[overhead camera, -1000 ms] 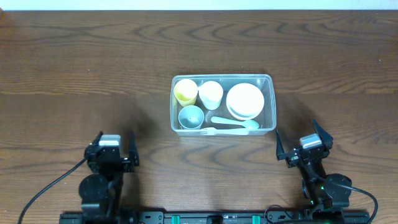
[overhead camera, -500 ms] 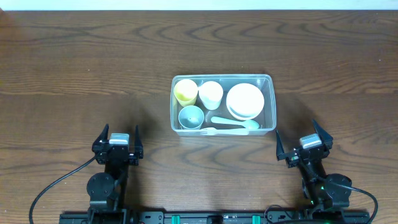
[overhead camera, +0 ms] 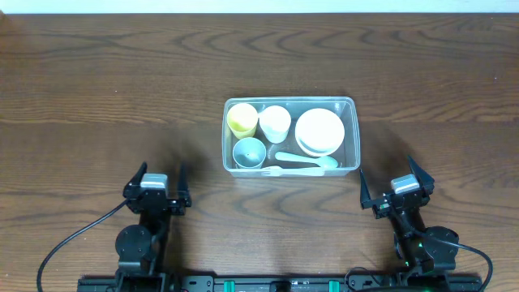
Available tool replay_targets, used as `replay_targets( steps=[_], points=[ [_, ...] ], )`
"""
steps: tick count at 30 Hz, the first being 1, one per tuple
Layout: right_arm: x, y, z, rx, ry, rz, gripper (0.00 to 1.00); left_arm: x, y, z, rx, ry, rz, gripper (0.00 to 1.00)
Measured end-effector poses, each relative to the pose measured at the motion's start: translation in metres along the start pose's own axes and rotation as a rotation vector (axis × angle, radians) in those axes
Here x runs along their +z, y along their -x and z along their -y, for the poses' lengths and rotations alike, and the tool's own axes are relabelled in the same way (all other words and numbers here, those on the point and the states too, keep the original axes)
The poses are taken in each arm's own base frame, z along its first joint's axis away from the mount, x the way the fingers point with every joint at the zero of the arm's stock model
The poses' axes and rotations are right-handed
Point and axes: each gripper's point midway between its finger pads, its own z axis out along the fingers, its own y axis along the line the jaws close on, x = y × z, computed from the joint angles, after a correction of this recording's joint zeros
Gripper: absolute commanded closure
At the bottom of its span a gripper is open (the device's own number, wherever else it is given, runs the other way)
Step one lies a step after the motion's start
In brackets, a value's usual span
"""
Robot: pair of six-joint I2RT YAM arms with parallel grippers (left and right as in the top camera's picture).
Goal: Pack container
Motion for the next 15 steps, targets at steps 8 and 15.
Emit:
replay_targets(
  steps=[8,15],
  points=[
    [0.0000,0.0000,0.0000,0.000,0.000,0.000,0.01,-0.0001,0.0003,0.0083,0.002,-0.034,0.001,0.22],
    [0.0000,0.0000,-0.0001,0.000,0.000,0.000,0.01,-0.0001,0.0003,0.0083,0.002,-0.034,0.001,0.22]
  ],
)
